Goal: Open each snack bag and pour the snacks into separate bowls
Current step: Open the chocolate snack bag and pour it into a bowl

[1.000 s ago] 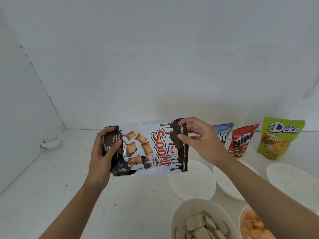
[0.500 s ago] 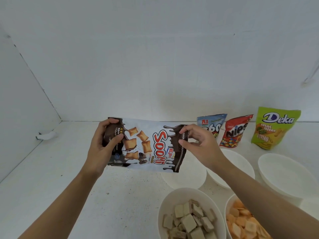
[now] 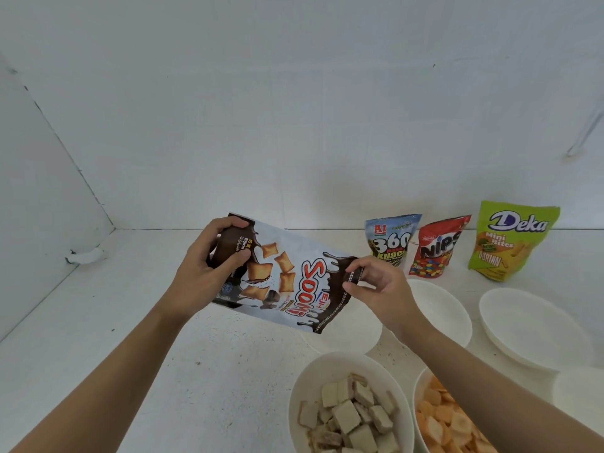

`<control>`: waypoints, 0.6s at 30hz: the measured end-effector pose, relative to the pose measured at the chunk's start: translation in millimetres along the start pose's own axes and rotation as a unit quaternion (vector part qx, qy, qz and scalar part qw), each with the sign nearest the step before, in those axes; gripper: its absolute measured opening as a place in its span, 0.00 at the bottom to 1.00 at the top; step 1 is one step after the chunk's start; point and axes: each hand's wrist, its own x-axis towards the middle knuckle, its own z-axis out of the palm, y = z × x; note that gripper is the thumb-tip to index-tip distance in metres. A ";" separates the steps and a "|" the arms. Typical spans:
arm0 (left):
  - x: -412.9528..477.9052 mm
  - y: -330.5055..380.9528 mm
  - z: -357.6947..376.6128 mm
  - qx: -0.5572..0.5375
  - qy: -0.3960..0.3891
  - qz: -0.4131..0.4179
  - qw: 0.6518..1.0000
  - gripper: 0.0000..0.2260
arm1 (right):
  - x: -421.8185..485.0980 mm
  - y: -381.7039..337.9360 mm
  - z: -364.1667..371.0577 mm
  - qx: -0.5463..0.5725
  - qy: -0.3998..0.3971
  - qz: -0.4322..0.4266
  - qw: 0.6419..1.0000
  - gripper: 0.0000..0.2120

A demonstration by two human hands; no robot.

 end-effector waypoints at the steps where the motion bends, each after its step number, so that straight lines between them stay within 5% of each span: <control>1: 1.4 0.1 0.7 0.001 -0.002 -0.001 1.000 0.17 | 0.0 0.8 -0.6 0.001 0.002 0.002 1.000 0.10; 18: 9.1 6.0 6.1 0.014 -0.006 -0.008 1.000 0.17 | -1.2 -4.1 -6.7 -0.024 0.009 0.010 1.000 0.10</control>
